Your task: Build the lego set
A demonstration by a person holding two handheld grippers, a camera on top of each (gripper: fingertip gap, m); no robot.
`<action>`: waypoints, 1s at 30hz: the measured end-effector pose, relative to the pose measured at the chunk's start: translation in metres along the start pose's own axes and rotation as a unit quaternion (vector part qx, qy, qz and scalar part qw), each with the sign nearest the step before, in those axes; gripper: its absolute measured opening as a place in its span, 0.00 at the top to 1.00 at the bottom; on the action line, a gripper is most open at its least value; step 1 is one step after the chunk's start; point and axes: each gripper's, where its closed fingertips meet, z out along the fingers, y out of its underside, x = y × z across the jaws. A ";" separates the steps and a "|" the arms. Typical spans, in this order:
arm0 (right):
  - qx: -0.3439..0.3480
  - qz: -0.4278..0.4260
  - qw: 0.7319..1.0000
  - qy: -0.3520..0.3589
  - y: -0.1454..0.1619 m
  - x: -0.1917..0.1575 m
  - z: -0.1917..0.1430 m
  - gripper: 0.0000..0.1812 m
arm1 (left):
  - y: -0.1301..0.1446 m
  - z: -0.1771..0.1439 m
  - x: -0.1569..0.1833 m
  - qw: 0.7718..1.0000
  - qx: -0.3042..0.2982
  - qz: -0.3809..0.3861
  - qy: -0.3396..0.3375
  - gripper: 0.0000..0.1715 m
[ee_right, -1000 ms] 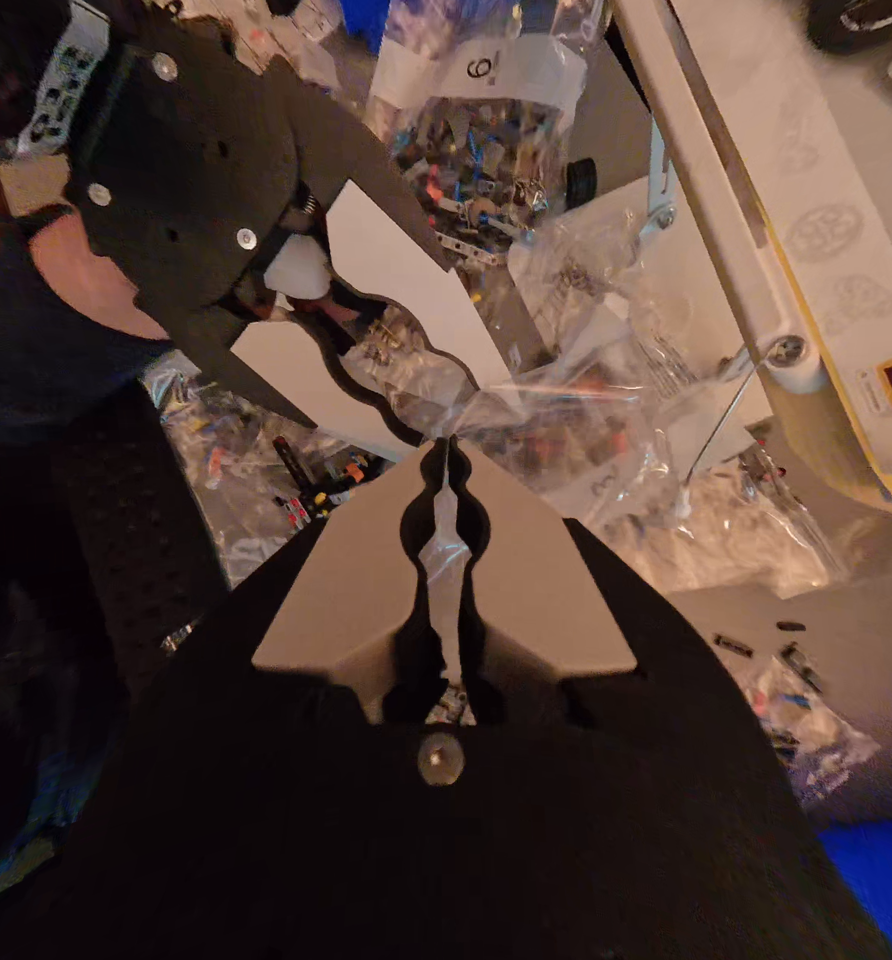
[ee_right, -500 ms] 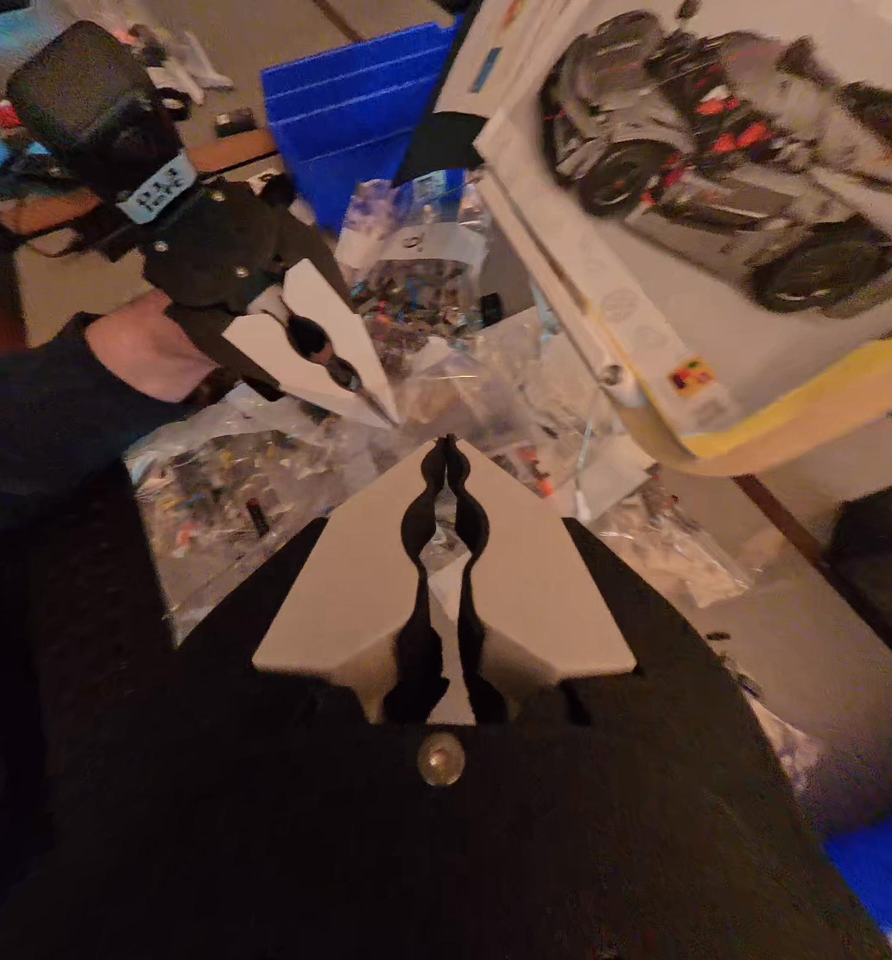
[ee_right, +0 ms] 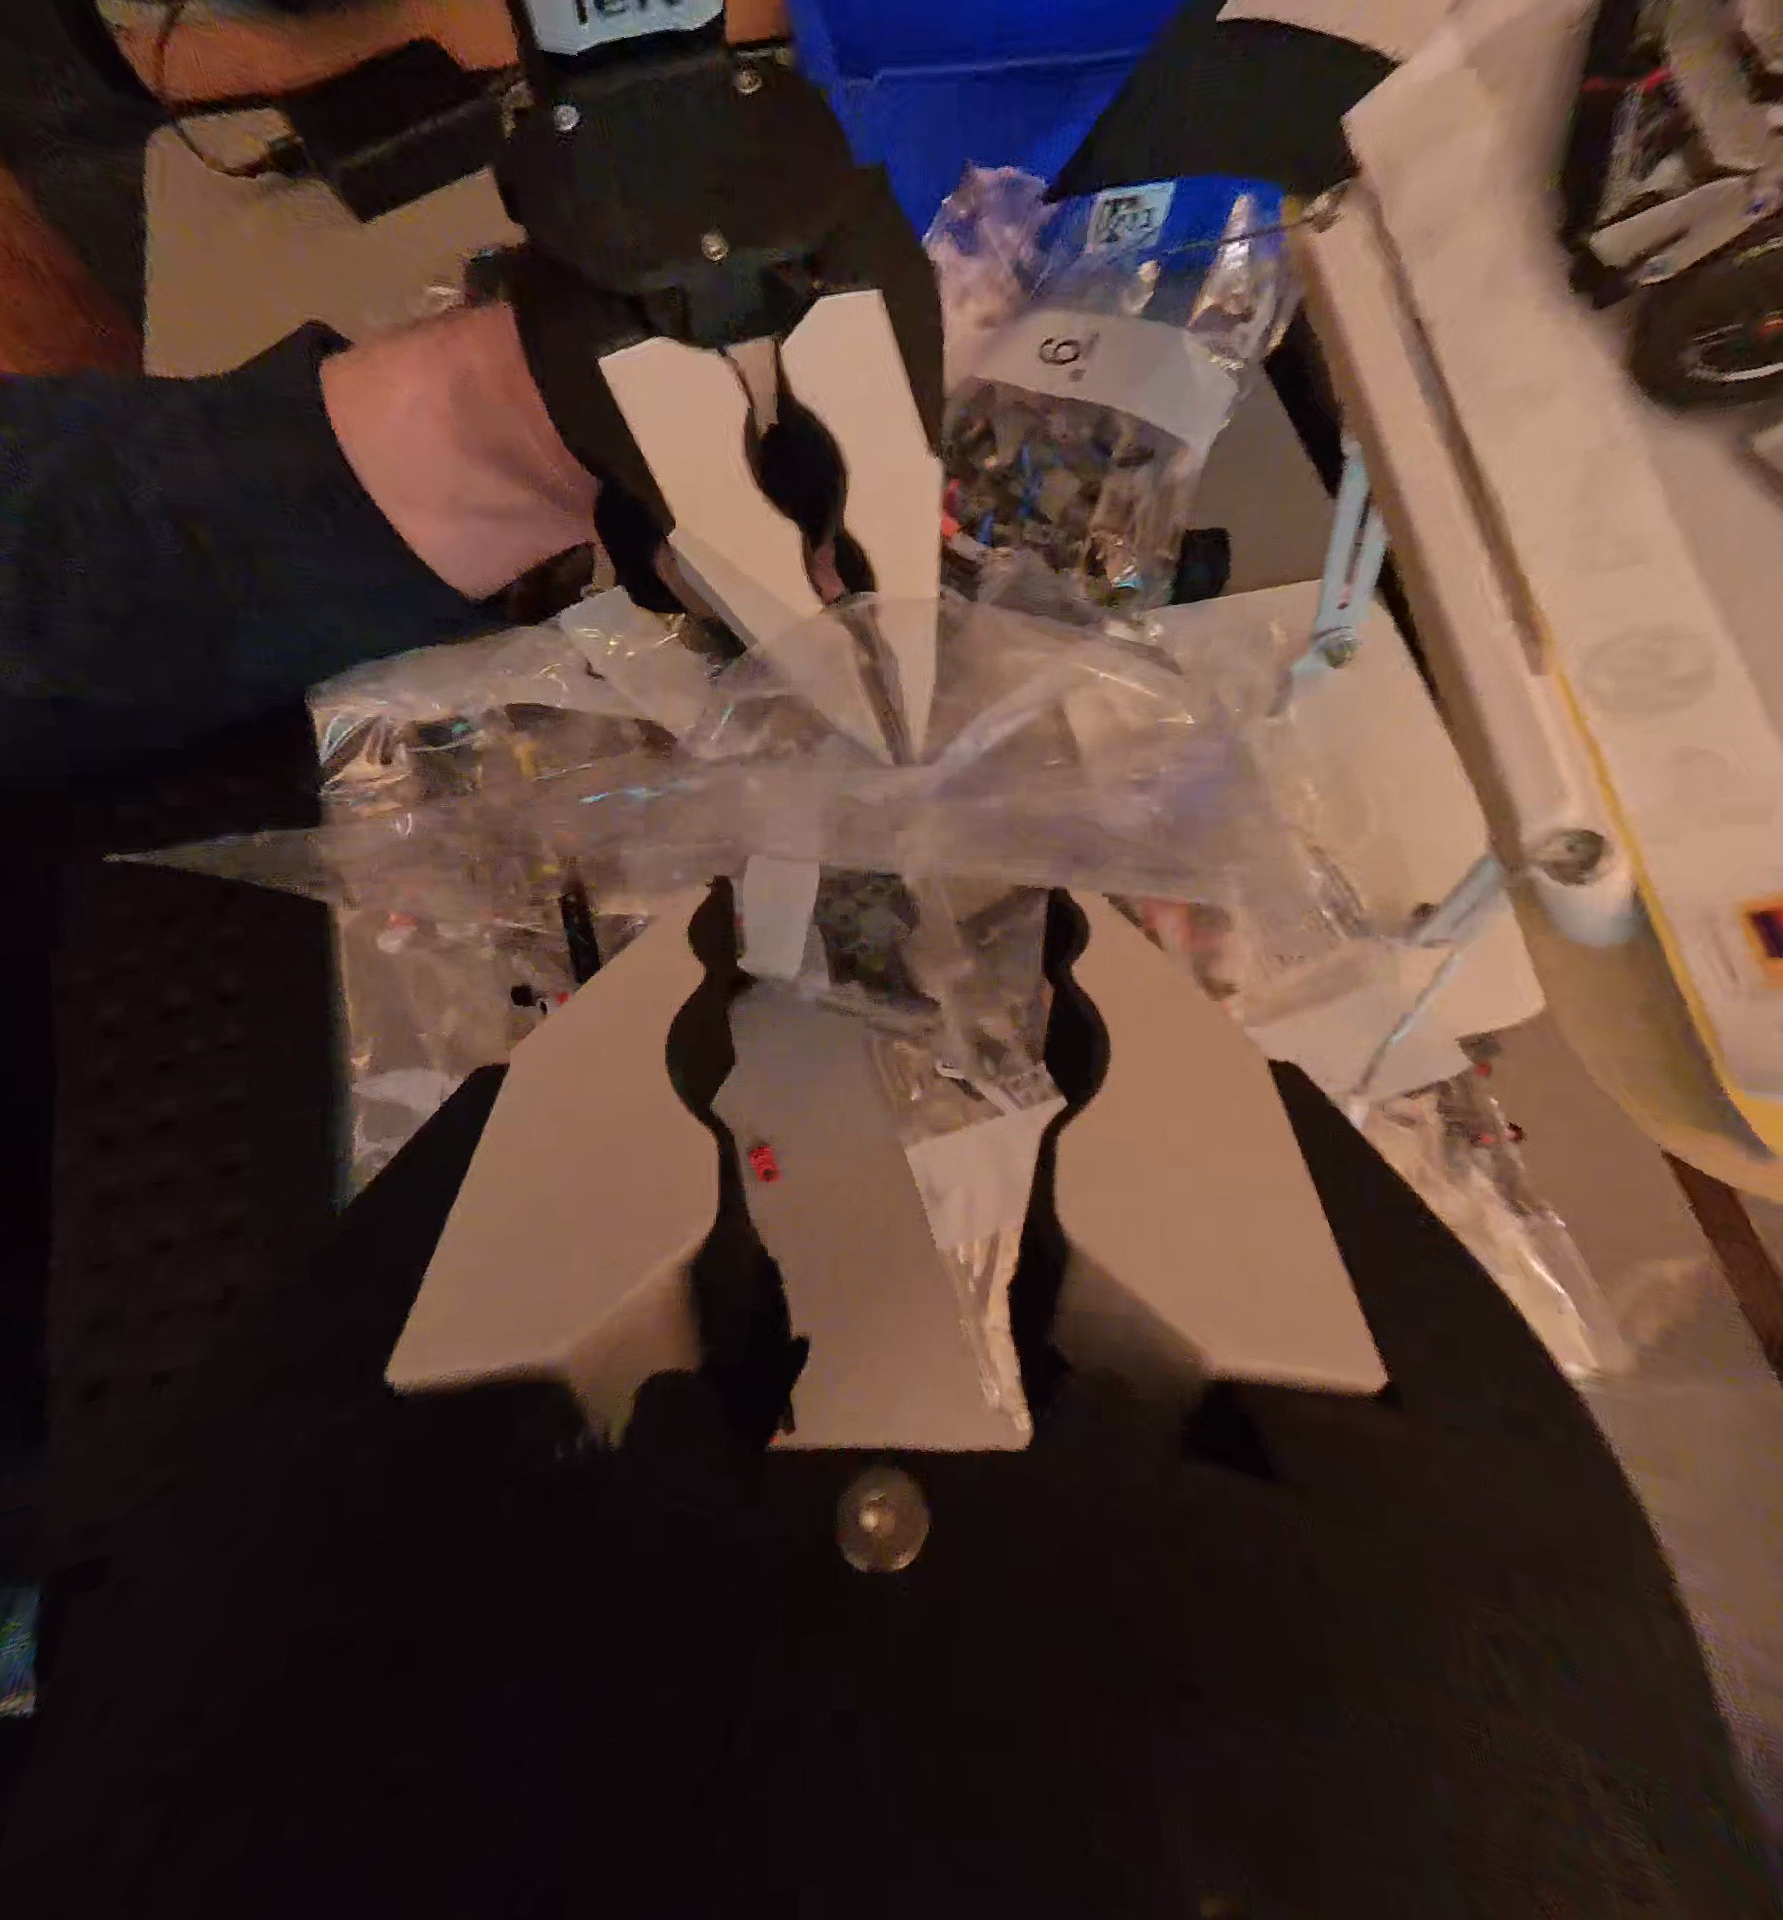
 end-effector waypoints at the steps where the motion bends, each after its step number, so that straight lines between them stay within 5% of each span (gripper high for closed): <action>1: -0.017 -0.007 1.000 -0.017 0.005 -0.006 0.009 0.76 | -0.002 0.000 -0.001 1.000 0.008 -0.004 0.001 1.00; 4: -0.060 -0.034 0.998 -0.010 0.015 -0.009 0.023 1.00 | 0.001 -0.002 -0.002 1.000 0.010 -0.008 0.003 1.00; 8: -0.042 -0.035 0.998 0.013 0.003 -0.009 0.015 1.00 | -0.008 -0.010 -0.006 0.999 0.044 -0.026 0.005 0.97; 14: -0.062 -0.049 0.993 0.085 0.001 0.003 0.013 1.00 | -0.020 -0.022 -0.015 0.996 0.069 -0.046 -0.025 0.72; 17: -0.061 -0.081 0.993 0.066 -0.007 -0.013 0.018 1.00 | -0.016 -0.018 -0.017 0.998 0.039 -0.020 -0.051 0.76; 19: -0.040 -0.108 0.992 0.041 -0.016 -0.028 0.023 1.00 | -0.016 -0.015 -0.010 0.998 0.045 -0.019 -0.029 0.90; 26: -0.062 -0.105 0.992 0.042 -0.011 -0.030 0.028 1.00 | -0.018 -0.019 -0.011 0.995 0.080 -0.052 -0.007 0.92; 30: -0.009 -0.077 0.997 -0.002 -0.024 -0.040 0.022 0.93 | -0.021 -0.026 -0.008 0.994 0.100 -0.050 0.011 1.00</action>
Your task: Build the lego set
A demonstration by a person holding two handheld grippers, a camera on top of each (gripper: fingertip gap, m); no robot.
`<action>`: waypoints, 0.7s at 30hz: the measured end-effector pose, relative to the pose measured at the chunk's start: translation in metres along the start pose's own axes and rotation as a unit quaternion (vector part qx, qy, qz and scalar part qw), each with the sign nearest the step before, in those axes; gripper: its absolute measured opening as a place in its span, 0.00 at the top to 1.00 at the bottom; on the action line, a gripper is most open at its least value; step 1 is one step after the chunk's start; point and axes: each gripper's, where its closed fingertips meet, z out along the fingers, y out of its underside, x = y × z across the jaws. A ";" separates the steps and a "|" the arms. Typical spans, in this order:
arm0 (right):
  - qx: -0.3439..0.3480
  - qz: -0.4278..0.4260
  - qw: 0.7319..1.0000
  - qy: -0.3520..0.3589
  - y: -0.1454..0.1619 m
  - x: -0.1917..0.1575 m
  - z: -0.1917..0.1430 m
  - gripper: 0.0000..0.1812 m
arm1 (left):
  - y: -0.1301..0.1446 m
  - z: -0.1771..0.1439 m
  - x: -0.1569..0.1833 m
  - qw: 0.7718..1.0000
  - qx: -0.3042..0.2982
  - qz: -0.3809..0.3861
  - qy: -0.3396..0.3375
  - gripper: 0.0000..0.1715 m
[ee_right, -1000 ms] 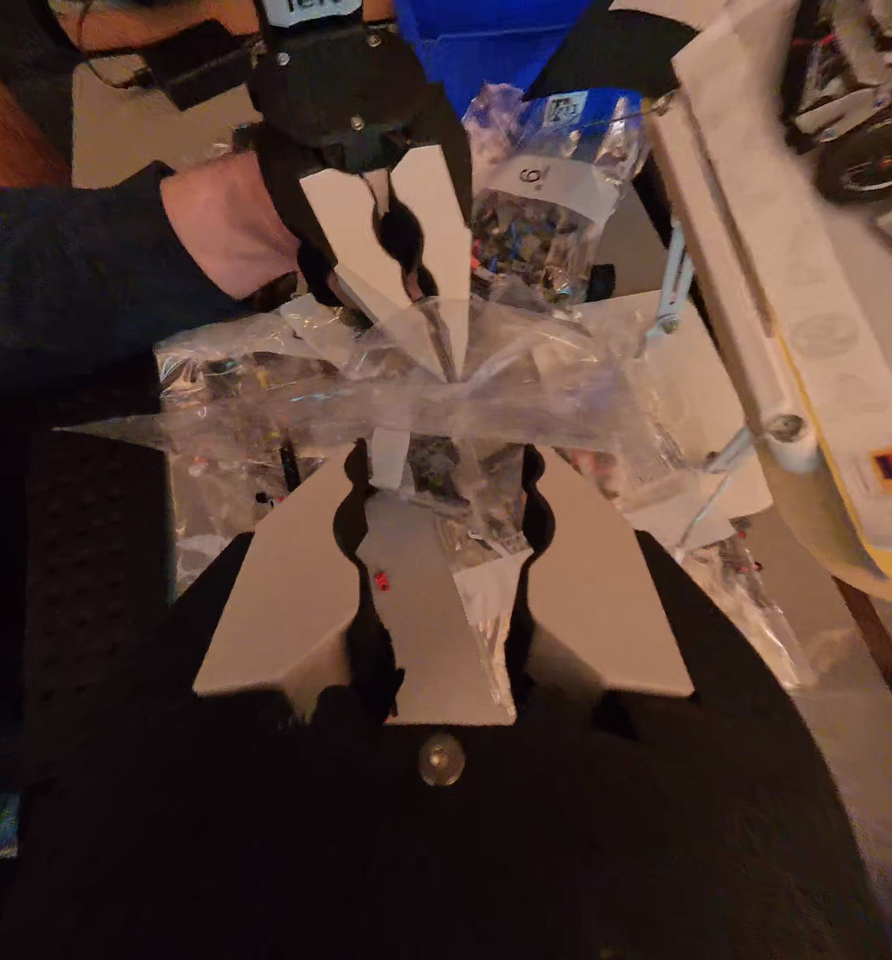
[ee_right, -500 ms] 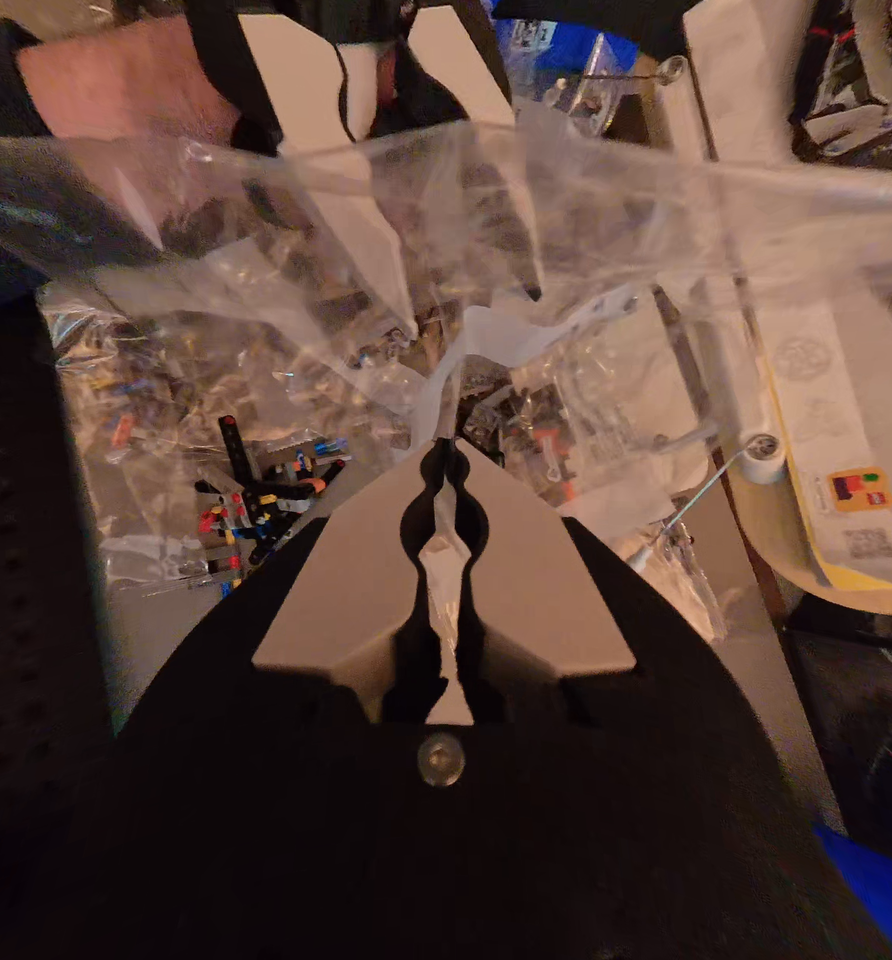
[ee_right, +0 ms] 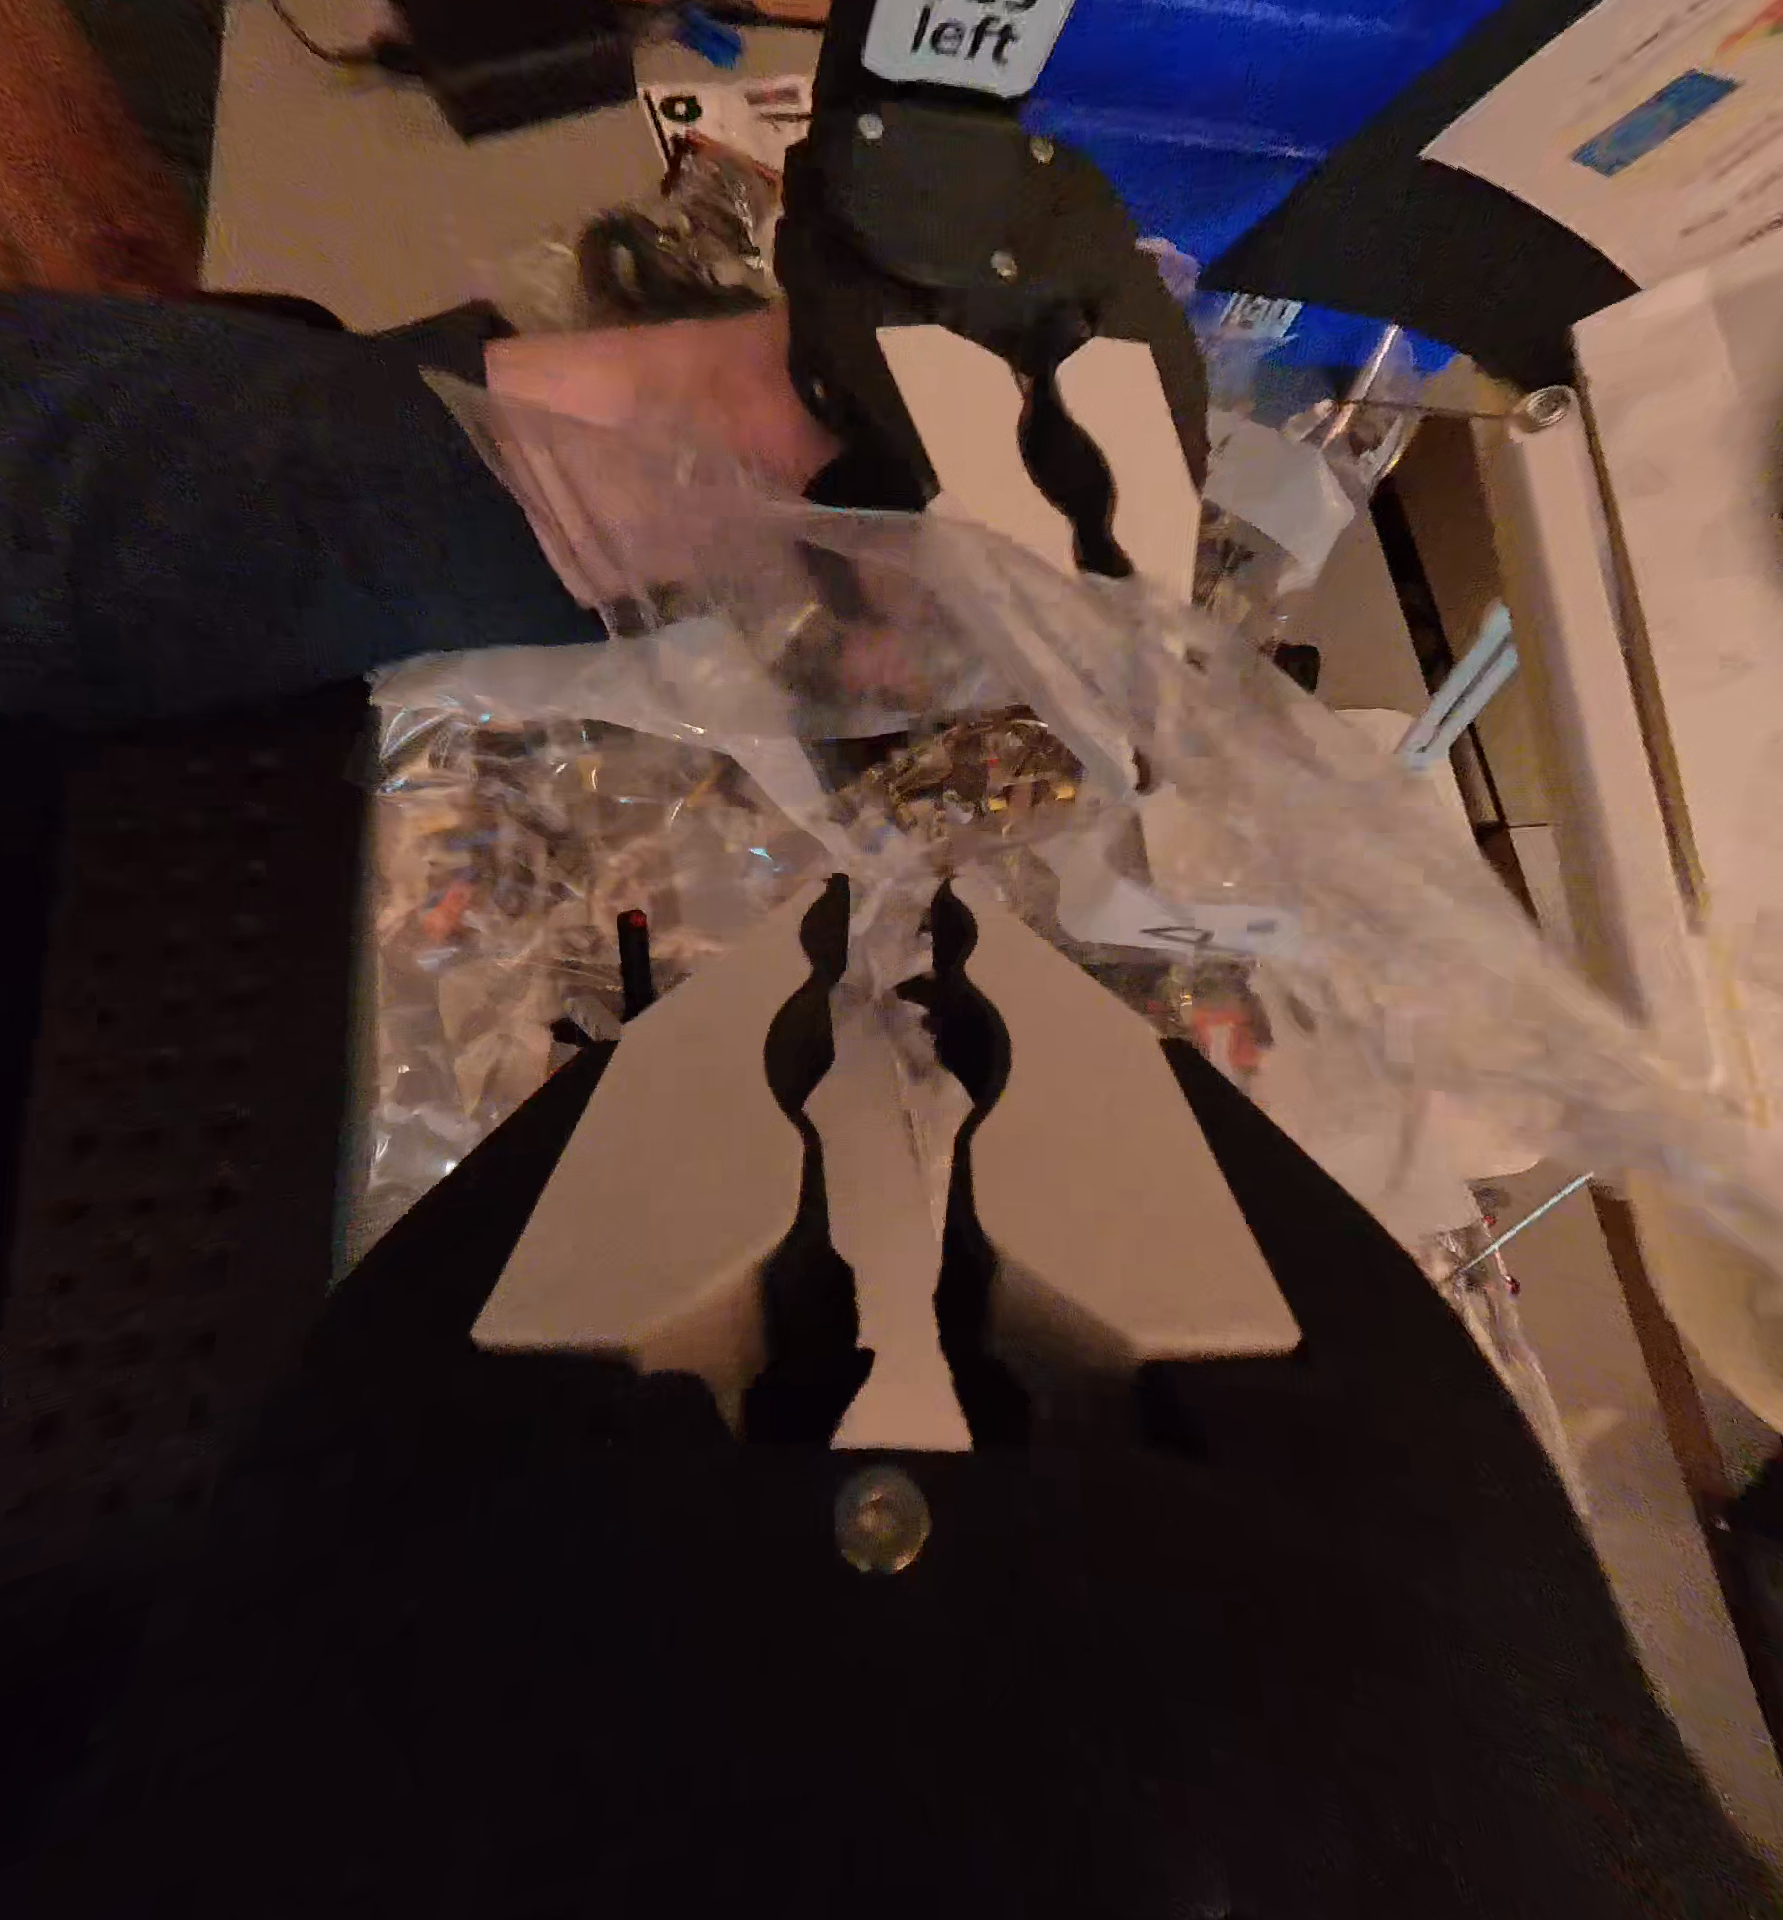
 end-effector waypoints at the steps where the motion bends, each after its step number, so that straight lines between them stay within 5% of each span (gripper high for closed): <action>1: 0.008 0.011 1.000 0.010 -0.001 0.006 -0.004 0.92 | 0.001 0.000 0.000 1.000 -0.003 0.003 -0.001 1.00; 10: 0.097 0.042 0.993 0.060 0.007 0.020 -0.075 0.84 | 0.000 -0.009 0.007 1.000 0.004 0.000 0.029 1.00; 14: 0.126 0.100 0.984 0.082 0.040 0.026 -0.100 0.82 | -0.001 -0.014 0.004 0.999 0.016 0.000 0.029 1.00; 21: -0.074 0.167 0.980 0.079 0.155 0.005 -0.071 0.78 | 0.000 -0.017 0.005 0.999 0.016 -0.003 0.037 1.00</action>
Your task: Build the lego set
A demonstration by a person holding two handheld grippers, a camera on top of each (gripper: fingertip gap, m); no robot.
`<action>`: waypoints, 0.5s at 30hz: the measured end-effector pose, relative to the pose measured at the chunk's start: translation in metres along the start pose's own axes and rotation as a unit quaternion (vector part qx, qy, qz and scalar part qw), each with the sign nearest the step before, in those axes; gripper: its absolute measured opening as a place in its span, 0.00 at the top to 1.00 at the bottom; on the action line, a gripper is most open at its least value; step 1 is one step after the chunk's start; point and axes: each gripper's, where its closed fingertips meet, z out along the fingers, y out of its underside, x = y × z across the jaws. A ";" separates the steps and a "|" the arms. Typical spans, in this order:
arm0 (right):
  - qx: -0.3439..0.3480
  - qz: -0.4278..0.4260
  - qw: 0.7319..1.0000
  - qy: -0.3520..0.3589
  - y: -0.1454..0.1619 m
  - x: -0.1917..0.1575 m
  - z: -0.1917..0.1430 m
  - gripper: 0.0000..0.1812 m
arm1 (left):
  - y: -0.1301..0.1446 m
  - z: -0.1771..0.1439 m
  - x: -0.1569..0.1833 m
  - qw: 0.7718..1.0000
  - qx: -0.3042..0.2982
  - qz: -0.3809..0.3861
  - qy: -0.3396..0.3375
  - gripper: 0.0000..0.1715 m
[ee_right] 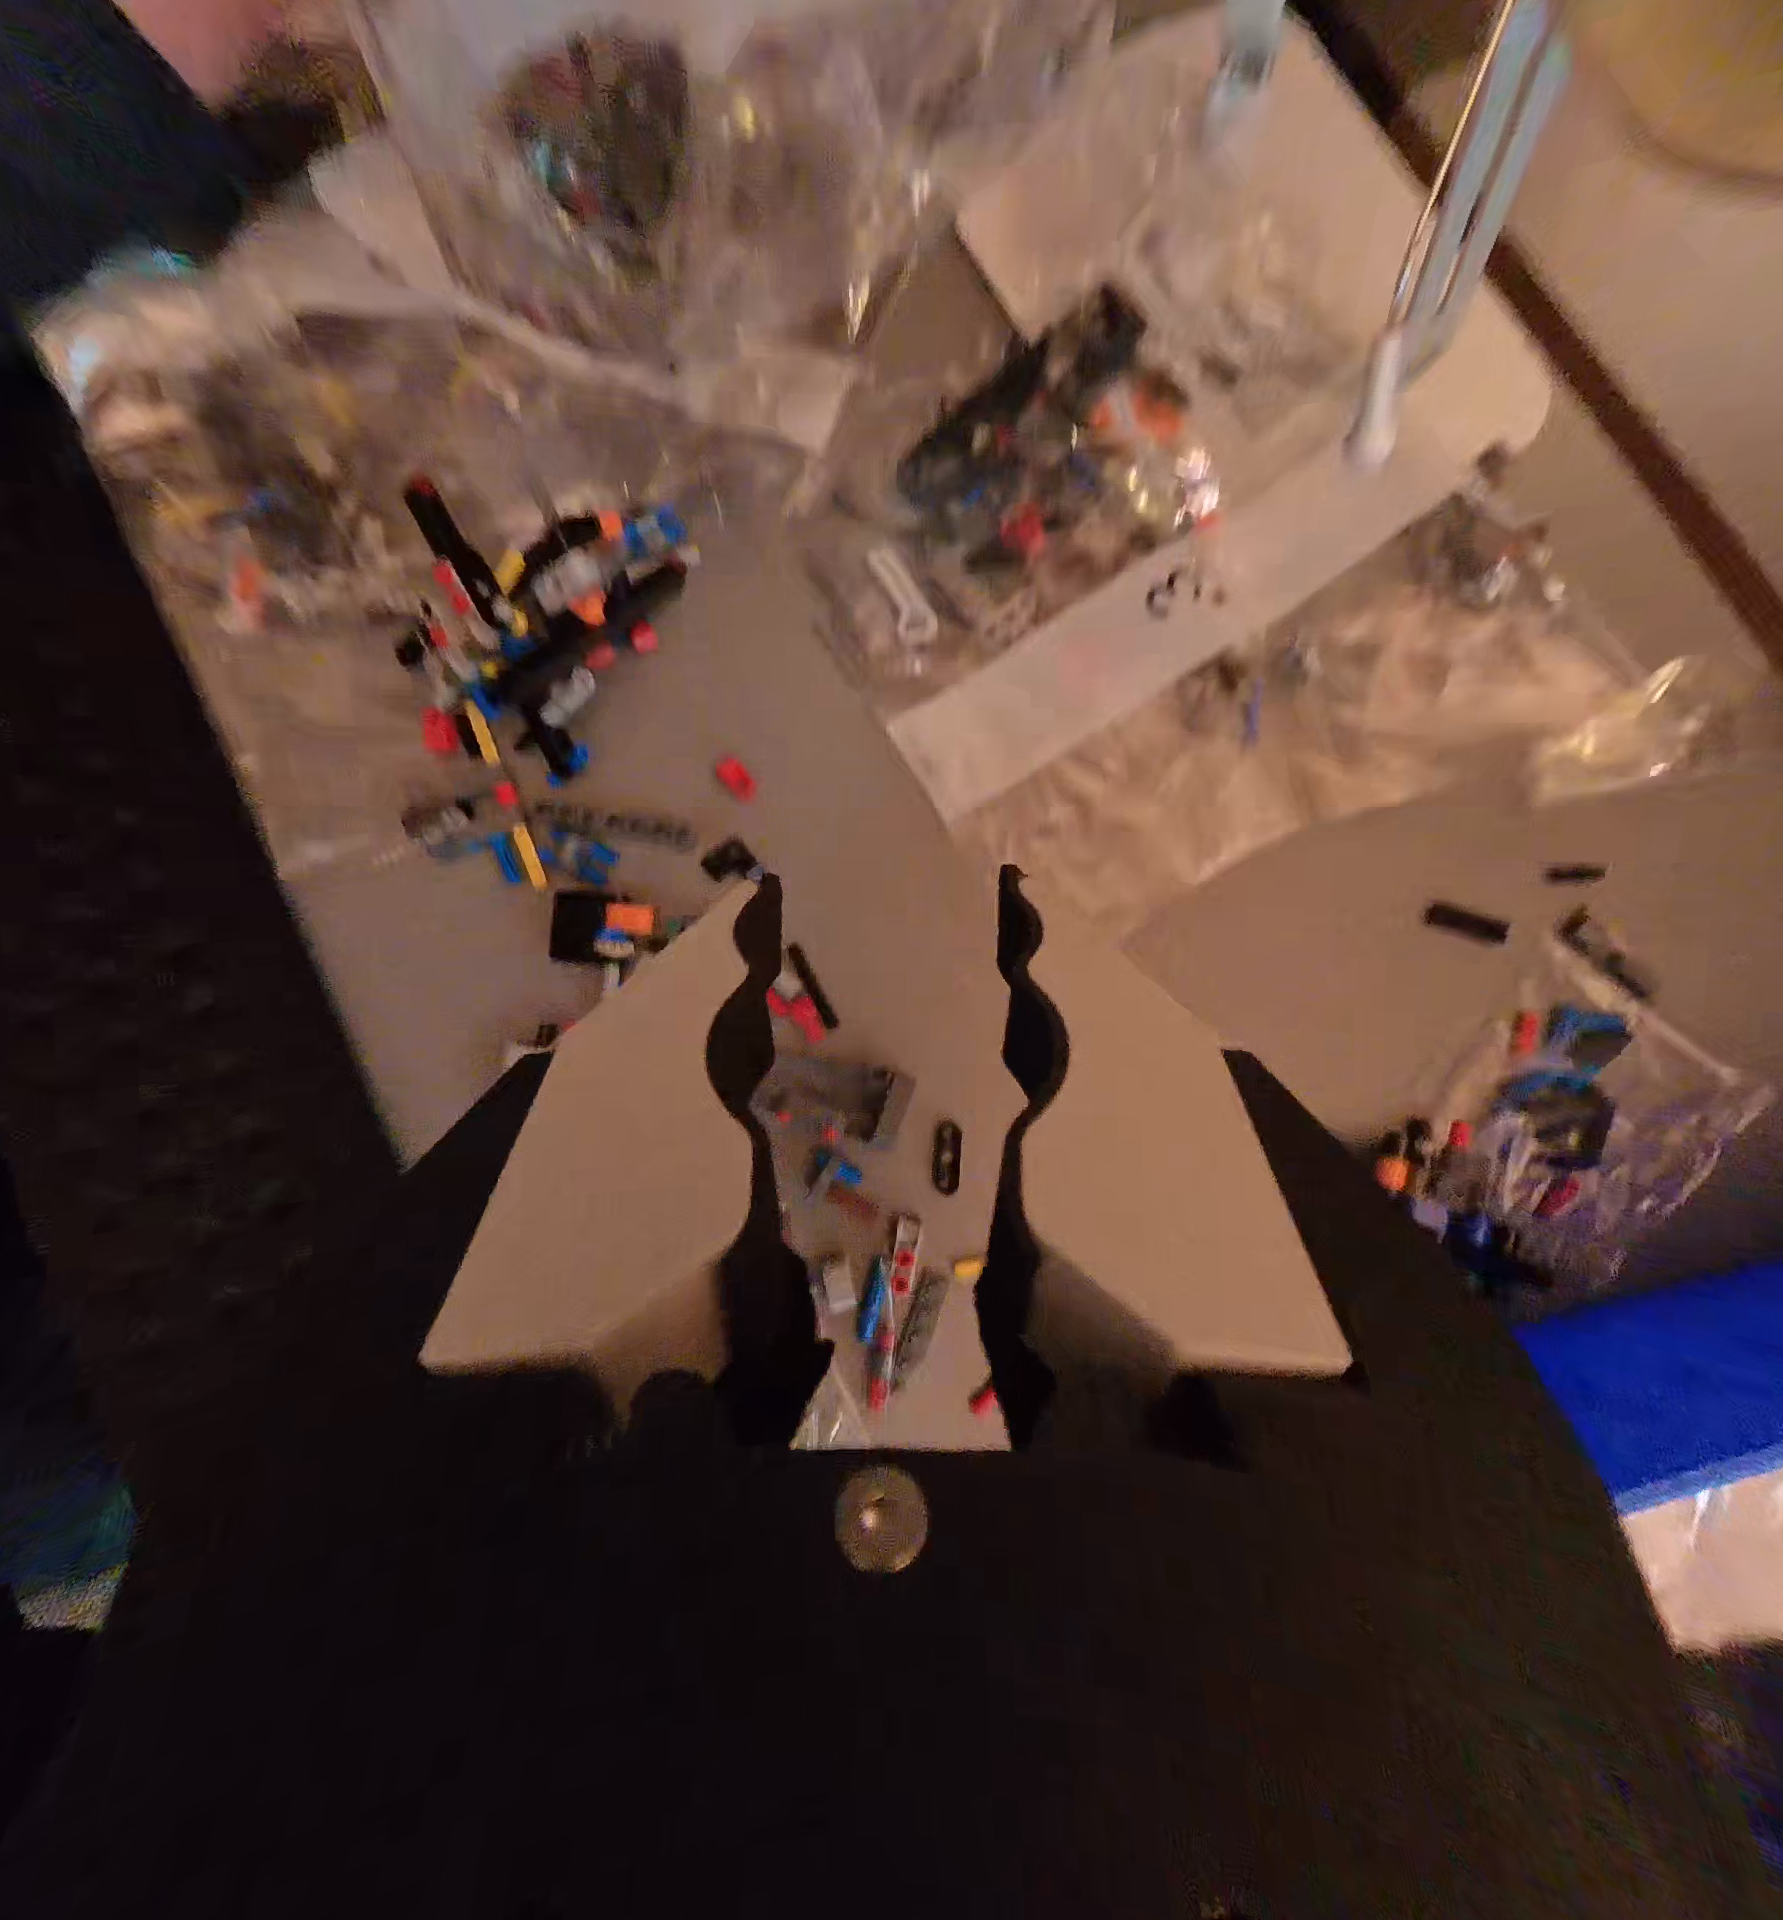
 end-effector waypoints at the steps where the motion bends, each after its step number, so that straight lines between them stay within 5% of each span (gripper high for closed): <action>1: -0.045 0.007 0.999 0.006 0.020 0.000 0.007 0.77 | 0.000 0.000 0.000 1.000 0.000 -0.001 0.000 1.00; 3: -0.129 0.017 0.991 0.013 0.059 -0.001 0.017 0.76 | 0.000 0.000 0.000 1.000 0.000 -0.003 0.002 1.00; 7: -0.179 0.035 0.983 0.015 0.092 0.001 0.033 0.74 | 0.003 0.003 0.001 1.000 -0.005 -0.006 0.005 1.00; 12: -0.207 0.048 0.977 0.007 0.113 0.000 0.055 0.96 | 0.004 0.004 0.004 1.000 -0.010 -0.004 0.008 1.00; 15: -0.182 0.041 0.983 0.001 0.101 -0.002 0.053 0.97 | 0.002 0.004 0.006 1.000 -0.009 -0.003 0.011 1.00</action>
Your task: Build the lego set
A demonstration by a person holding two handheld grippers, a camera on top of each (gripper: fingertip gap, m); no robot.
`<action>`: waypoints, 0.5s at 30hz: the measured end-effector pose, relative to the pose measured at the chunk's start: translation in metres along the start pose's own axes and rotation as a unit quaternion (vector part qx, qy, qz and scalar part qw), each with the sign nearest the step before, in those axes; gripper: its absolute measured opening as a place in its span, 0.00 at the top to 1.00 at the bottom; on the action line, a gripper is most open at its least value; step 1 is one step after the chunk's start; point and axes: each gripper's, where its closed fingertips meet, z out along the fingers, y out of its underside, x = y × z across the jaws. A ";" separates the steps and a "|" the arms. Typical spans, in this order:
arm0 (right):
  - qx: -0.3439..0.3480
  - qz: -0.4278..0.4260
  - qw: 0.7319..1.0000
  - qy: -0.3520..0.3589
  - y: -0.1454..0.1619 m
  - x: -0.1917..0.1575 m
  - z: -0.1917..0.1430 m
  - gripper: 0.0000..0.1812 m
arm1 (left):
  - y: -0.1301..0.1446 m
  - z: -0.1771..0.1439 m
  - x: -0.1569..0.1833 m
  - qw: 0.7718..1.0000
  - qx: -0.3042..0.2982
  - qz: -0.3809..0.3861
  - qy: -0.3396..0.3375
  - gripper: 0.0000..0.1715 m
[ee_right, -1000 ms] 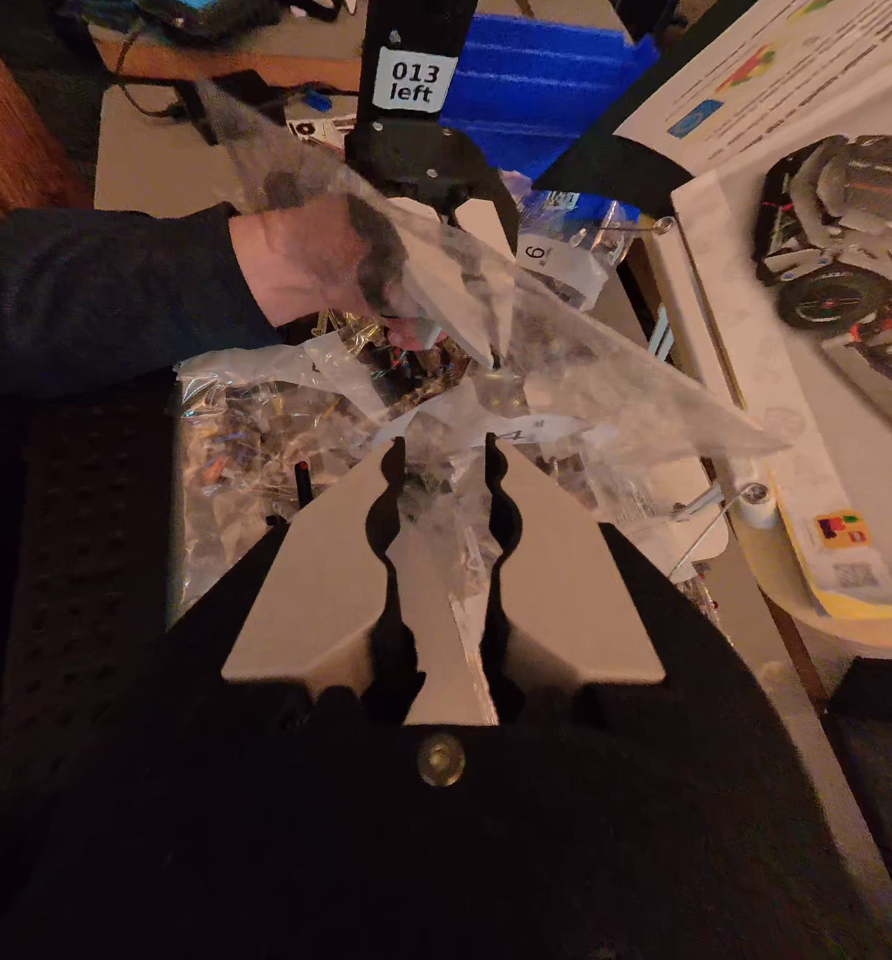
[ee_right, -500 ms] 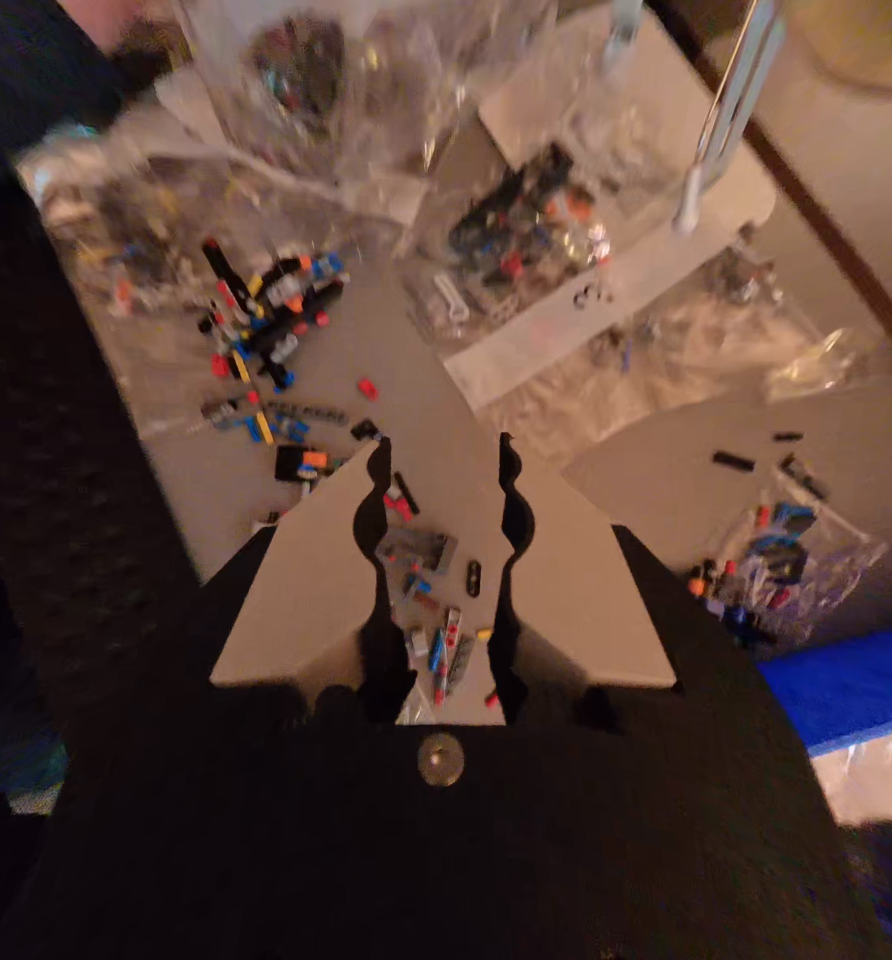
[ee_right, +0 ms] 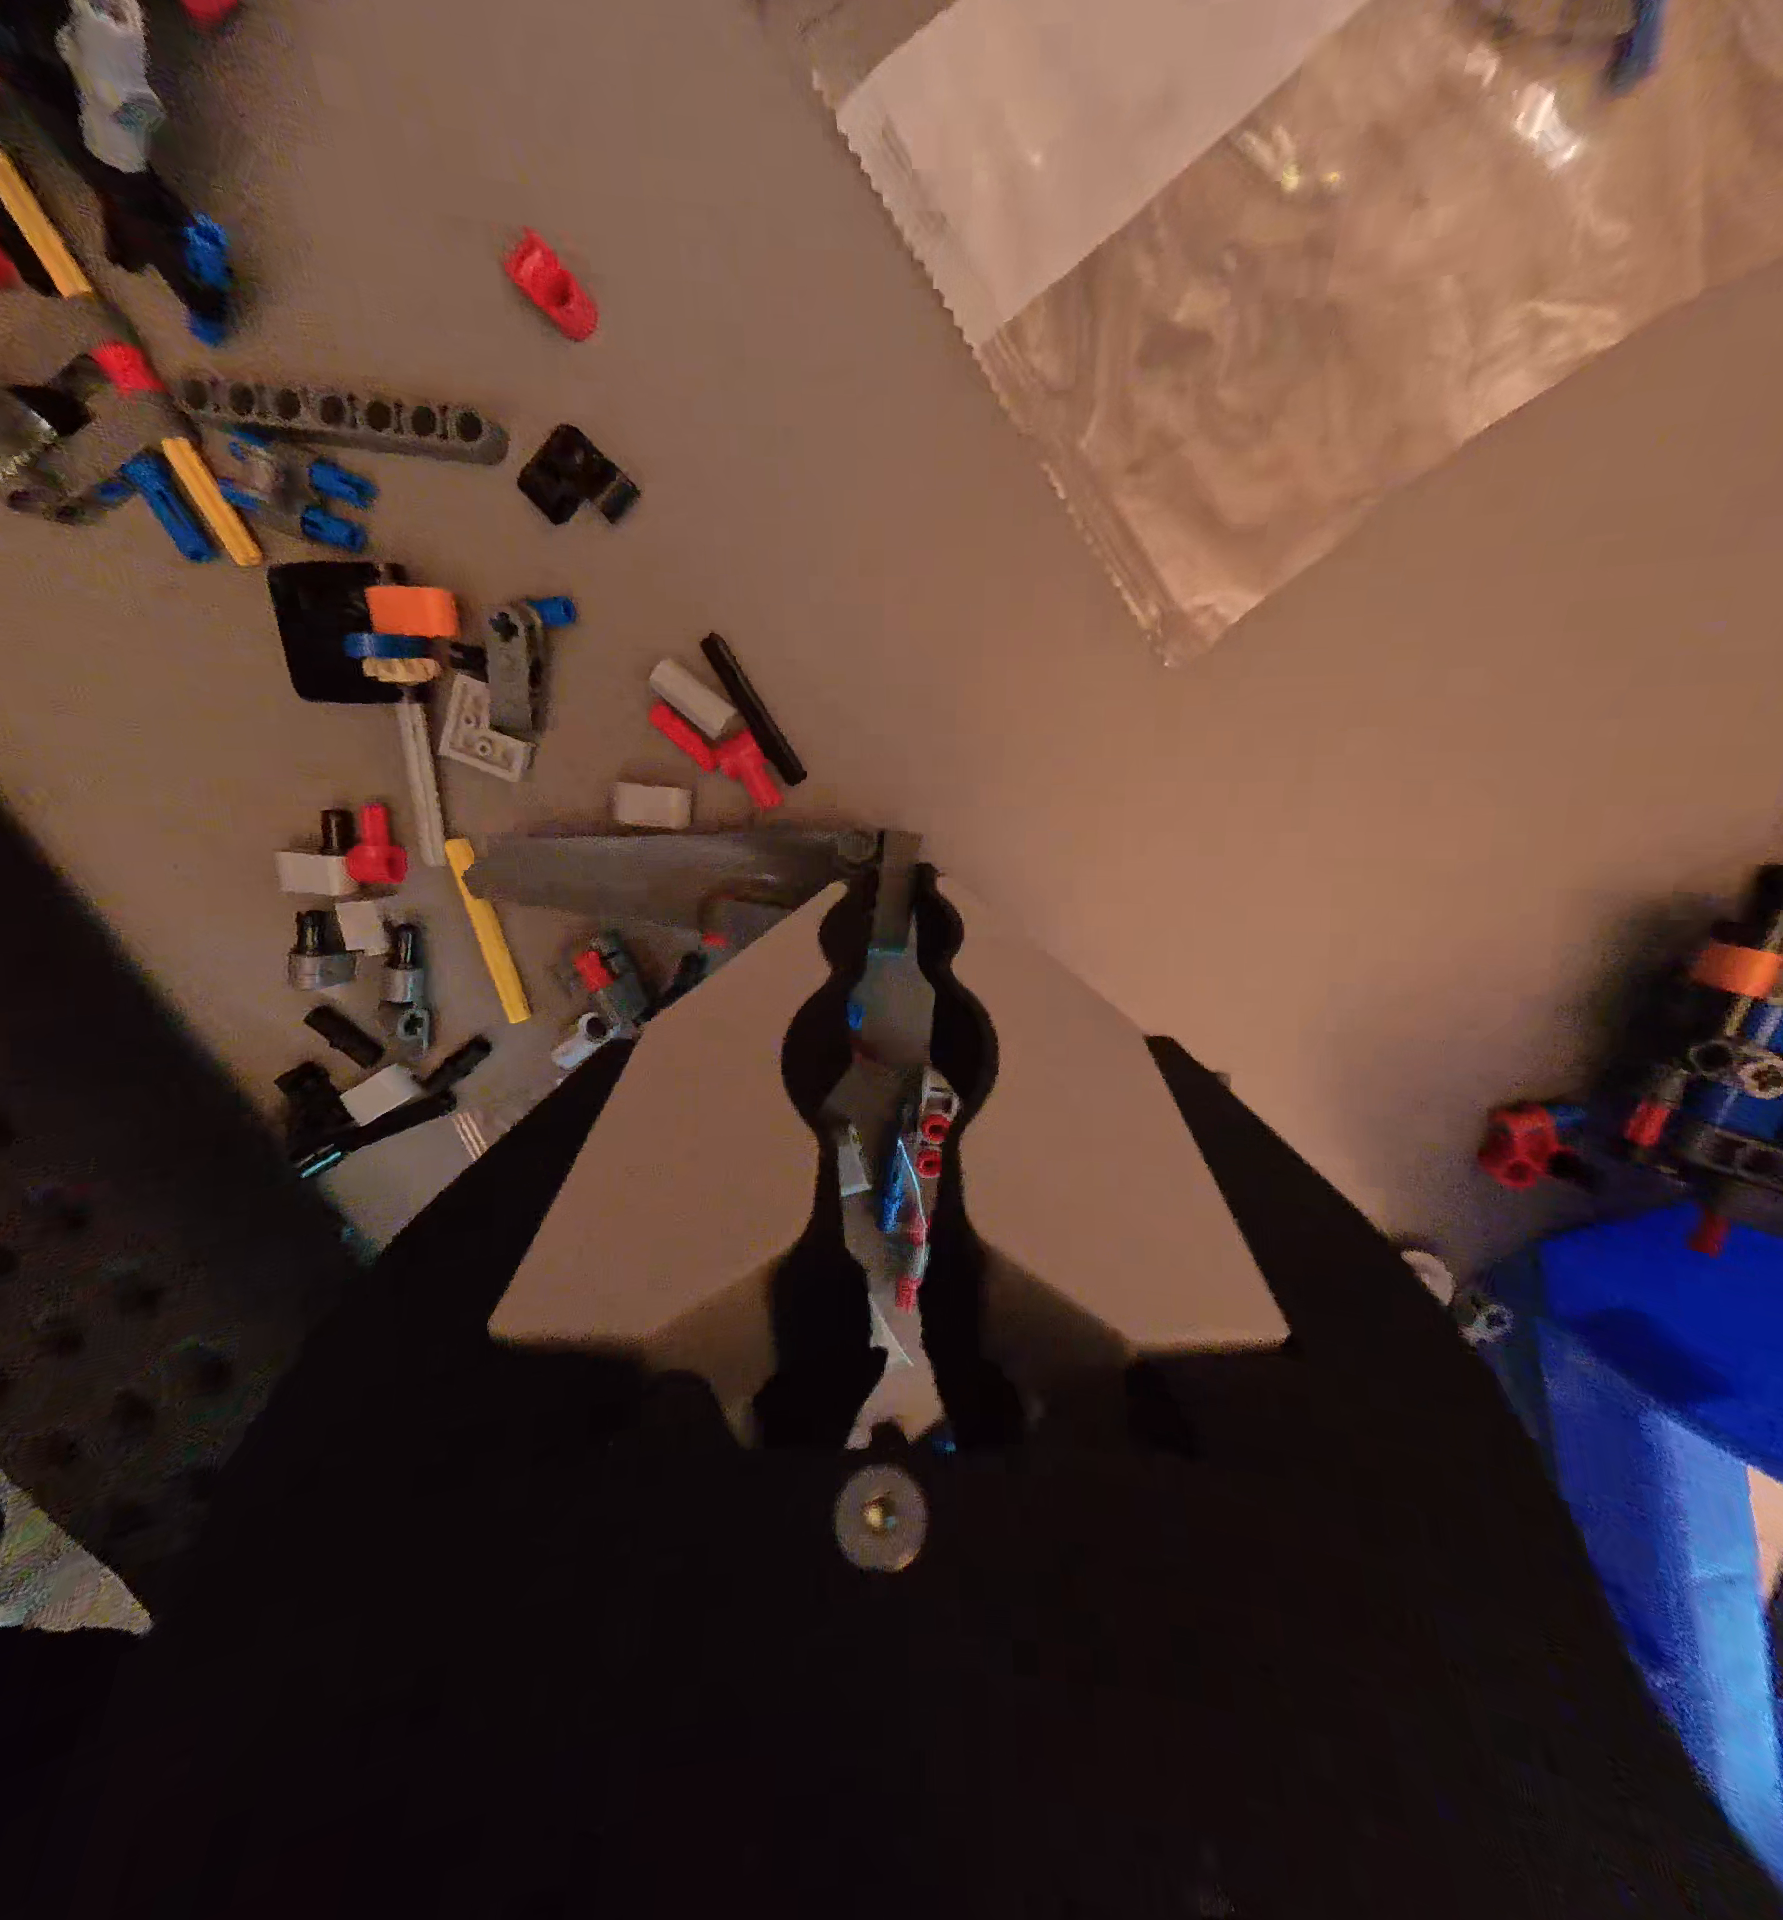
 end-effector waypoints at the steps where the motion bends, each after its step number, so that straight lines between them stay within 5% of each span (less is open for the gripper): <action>1: 0.021 0.000 1.000 0.010 -0.009 0.002 -0.009 0.97 | 0.000 0.000 0.000 1.000 0.000 0.000 0.001 1.00; 6: 0.207 -0.049 0.969 0.127 -0.095 0.011 -0.107 0.97 | 0.000 0.003 0.002 1.000 0.002 -0.004 0.008 1.00; 10: 0.340 -0.137 0.892 0.265 -0.172 -0.003 -0.195 0.97 | 0.003 0.006 0.002 1.000 -0.002 -0.007 0.009 1.00; 15: 0.317 -0.236 0.822 0.410 -0.218 -0.009 -0.209 0.97 | 0.002 0.008 0.004 1.000 0.001 -0.009 0.014 1.00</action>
